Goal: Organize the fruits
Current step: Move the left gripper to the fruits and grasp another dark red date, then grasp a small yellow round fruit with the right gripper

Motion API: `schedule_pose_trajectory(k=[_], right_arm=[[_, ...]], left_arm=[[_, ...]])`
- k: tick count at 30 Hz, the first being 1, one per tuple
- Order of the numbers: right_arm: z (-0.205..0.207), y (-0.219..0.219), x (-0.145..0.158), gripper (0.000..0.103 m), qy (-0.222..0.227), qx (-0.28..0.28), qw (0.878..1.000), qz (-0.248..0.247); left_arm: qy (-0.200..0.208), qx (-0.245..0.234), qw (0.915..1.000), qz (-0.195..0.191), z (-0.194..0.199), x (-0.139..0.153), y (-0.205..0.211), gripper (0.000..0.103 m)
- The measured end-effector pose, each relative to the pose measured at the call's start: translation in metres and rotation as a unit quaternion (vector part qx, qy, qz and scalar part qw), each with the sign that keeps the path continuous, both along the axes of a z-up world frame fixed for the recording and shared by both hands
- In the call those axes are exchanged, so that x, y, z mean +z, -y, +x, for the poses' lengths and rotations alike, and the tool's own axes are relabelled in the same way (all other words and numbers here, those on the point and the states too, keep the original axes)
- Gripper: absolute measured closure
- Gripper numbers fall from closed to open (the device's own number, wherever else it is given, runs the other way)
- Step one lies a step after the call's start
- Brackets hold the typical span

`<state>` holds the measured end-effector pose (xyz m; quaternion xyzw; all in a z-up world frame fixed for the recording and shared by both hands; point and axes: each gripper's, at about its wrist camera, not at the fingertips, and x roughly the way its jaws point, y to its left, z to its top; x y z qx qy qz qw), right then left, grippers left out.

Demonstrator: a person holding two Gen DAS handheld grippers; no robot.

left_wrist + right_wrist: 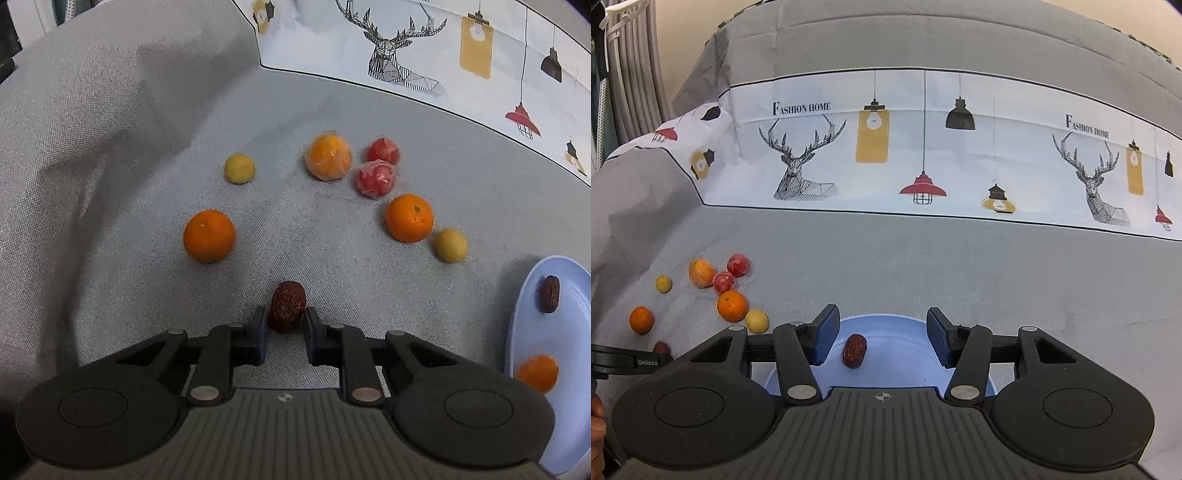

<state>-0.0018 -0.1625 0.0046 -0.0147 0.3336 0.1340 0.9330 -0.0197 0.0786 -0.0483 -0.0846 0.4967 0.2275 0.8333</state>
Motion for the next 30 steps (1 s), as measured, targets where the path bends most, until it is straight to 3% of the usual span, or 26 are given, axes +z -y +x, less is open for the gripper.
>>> schedule_pose_trajectory(k=[6,11,14,21,30], right_arm=[[-0.002,-0.014,-0.001,0.049,0.009,0.022,1.000,0.002],[0.001,-0.037,-0.005,0.067,-0.007,0.071,0.997,0.035],[0.007,-0.055,-0.012,0.067,-0.014,0.094,0.995,0.036],[0.032,-0.104,-0.036,0.066,-0.046,0.136,0.989,0.028],[0.061,-0.135,-0.069,0.066,-0.082,0.134,0.987,-0.012]], left_arm=[[0.029,0.011,0.9995,0.004,-0.003,0.012,0.001,0.082],[0.025,0.012,0.9994,-0.018,0.001,0.009,0.003,0.081],[0.010,0.027,0.9986,-0.045,0.000,0.000,-0.002,0.081],[0.012,0.027,0.9984,-0.048,-0.001,0.002,-0.001,0.082],[0.007,0.023,0.9987,-0.044,0.002,0.001,0.001,0.082]])
